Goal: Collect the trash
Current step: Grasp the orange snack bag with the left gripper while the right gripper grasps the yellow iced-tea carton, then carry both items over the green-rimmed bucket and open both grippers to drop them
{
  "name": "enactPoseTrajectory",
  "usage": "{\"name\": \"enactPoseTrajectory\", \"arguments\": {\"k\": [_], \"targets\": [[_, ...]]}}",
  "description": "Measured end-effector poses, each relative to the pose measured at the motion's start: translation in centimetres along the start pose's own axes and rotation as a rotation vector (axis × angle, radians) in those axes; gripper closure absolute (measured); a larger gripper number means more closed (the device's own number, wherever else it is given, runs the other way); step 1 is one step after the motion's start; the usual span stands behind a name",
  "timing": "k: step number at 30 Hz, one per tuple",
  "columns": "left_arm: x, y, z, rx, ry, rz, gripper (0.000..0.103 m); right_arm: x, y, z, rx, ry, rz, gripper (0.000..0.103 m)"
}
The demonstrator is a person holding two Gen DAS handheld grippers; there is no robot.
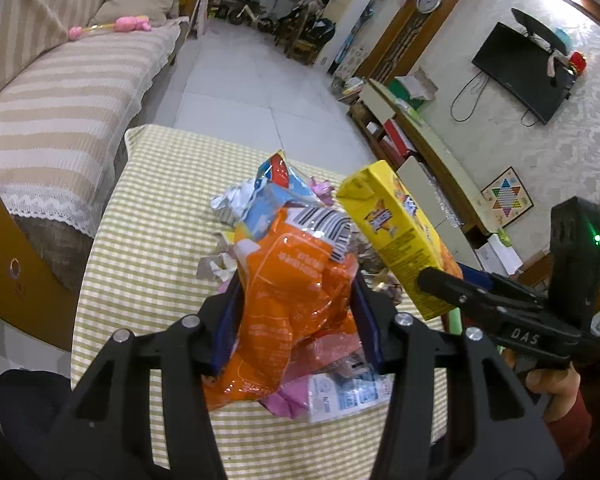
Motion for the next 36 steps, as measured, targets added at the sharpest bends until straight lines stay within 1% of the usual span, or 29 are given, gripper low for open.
{"name": "enactPoseTrajectory", "arguments": {"k": [4, 7, 11, 16, 23, 27, 29, 32, 33, 35, 36], "targets": [[-0.5, 0.3, 1.9, 0.04, -0.017, 0.014, 0.055, -2.1, -1.1, 1.2, 0.075, -0.021, 0.061, 0.034], [-0.6, 0.3, 3.4, 0.072, -0.035, 0.018, 0.055, -3.2, -2.3, 2.7, 0.14, -0.035, 0.083, 0.034], [0.1, 0.2, 6.1, 0.117, -0.076, 0.004, 0.055, -4.8, -4.1, 5.0, 0.222, -0.066, 0.093, 0.034], [1.2, -0.6, 10.3, 0.195, -0.138, -0.023, 0.055, -7.4, -6.4, 8.3, 0.341, -0.103, 0.129, 0.034], [4.0, -1.8, 15.7, 0.266, -0.227, -0.088, 0.055, -10.9, -9.0, 13.2, 0.462, -0.188, 0.178, 0.034], [5.8, -2.8, 18.9, 0.321, -0.265, -0.123, 0.055, -13.3, -11.2, 16.3, 0.552, -0.272, 0.221, 0.034], [7.0, -3.3, 20.5, 0.338, -0.288, -0.145, 0.055, -14.2, -11.9, 17.9, 0.6, -0.303, 0.232, 0.034], [9.0, -4.1, 23.4, 0.371, -0.325, -0.182, 0.055, -15.6, -13.8, 20.2, 0.672, -0.342, 0.248, 0.034], [9.9, -4.6, 24.7, 0.39, -0.344, -0.195, 0.055, -16.0, -14.4, 21.1, 0.697, -0.356, 0.253, 0.034], [10.9, -5.0, 26.3, 0.417, -0.362, -0.211, 0.055, -16.8, -15.2, 22.2, 0.732, -0.377, 0.26, 0.034], [11.9, -5.4, 27.8, 0.439, -0.373, -0.225, 0.055, -17.3, -15.6, 22.8, 0.754, -0.389, 0.265, 0.034]]}}
Point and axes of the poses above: each gripper's, at about its wrist camera, not at the fingertips, and x roughly the way its jaws point, z to its right, y to its top, the point moved 5 cm from there along x, roughly the way its jaws point, and after that the axes turned 1 degree about -x, right-handed, at the moved point
